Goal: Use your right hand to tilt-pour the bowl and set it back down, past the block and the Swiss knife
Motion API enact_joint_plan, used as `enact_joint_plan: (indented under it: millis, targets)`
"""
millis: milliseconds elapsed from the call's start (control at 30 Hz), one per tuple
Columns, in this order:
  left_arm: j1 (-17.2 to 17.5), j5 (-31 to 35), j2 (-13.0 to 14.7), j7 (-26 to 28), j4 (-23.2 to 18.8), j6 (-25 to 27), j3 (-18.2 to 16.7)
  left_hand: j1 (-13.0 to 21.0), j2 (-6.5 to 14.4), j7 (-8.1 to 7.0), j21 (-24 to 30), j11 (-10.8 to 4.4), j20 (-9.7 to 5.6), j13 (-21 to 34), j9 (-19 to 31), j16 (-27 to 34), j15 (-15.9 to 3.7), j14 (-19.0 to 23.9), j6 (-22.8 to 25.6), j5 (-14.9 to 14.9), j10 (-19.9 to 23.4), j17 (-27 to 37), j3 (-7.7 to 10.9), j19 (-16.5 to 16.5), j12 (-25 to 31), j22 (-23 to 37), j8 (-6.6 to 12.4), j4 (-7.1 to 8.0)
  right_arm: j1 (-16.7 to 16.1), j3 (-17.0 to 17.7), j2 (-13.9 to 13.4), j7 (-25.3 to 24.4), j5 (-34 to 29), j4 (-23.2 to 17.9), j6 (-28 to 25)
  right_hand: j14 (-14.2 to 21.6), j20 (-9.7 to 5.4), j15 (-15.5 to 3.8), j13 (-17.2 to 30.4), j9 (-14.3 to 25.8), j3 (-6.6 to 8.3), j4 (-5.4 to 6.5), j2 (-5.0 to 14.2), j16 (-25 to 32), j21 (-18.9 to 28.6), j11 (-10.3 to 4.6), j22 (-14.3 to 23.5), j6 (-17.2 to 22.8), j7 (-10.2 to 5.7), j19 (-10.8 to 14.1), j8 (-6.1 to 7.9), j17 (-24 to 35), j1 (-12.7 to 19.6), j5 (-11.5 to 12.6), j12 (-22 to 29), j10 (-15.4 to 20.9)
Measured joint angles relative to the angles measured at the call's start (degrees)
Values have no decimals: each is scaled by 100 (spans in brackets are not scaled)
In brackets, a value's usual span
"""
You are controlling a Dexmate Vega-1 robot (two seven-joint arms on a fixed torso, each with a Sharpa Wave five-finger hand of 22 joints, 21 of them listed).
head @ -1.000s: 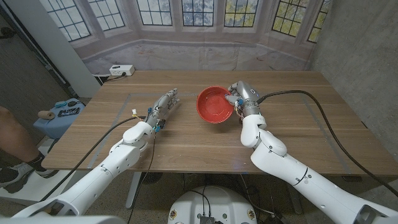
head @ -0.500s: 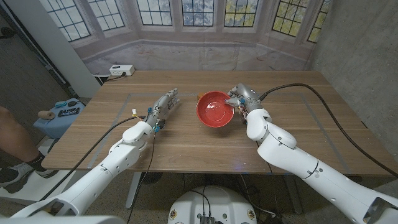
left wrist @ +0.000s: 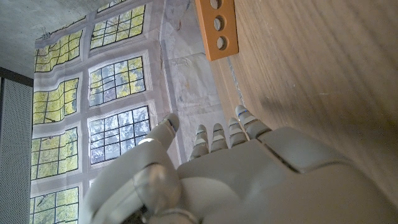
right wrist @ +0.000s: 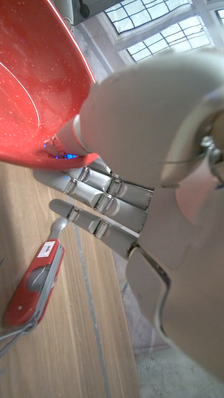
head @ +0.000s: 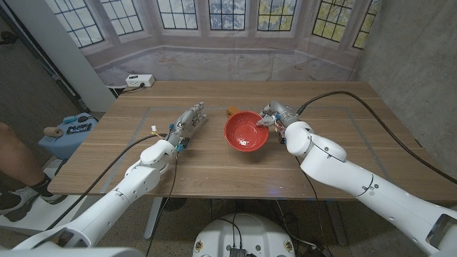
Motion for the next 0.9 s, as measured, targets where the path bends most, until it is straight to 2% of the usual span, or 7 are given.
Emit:
enact_joint_plan:
  millis: [333, 900]
  targets:
    - [97, -62, 18, 38, -37, -23, -60, 0, 0, 0, 0, 0, 0, 0, 0, 0, 0, 0, 0, 0, 0, 0, 17, 0, 0, 0, 0, -17, 197, -119, -154, 92, 489, 109, -79, 0, 0, 1, 0, -3, 0, 0, 7, 0, 0, 0, 0, -1, 0, 0, 0, 7, 8, -1, -2, 0]
    - [138, -110, 22, 48, -56, 4, -79, 0, 0, 31, 0, 0, 0, 0, 0, 0, 21, 21, 31, 0, 0, 0, 17, 0, 0, 0, 0, -17, 383, -281, -229, 64, 1029, 474, 31, 41, 0, -18, 6, -2, 0, 0, 7, -44, 45, 0, 1, -2, 0, 0, -1, 33, 8, -23, -24, 0]
